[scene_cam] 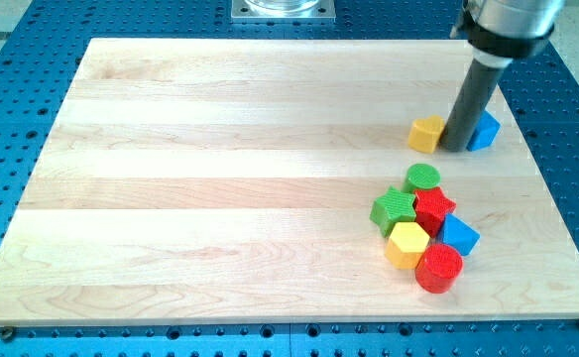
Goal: Slide the blue cube vertically above the yellow heart
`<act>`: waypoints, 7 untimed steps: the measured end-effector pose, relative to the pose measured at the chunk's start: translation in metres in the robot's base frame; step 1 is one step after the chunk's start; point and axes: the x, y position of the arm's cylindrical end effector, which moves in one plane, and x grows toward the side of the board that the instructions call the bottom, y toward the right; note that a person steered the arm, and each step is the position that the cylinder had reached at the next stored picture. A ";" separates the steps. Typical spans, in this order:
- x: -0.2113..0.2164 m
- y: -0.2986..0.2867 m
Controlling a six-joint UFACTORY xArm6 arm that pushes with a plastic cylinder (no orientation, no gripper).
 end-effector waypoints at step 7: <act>-0.063 0.006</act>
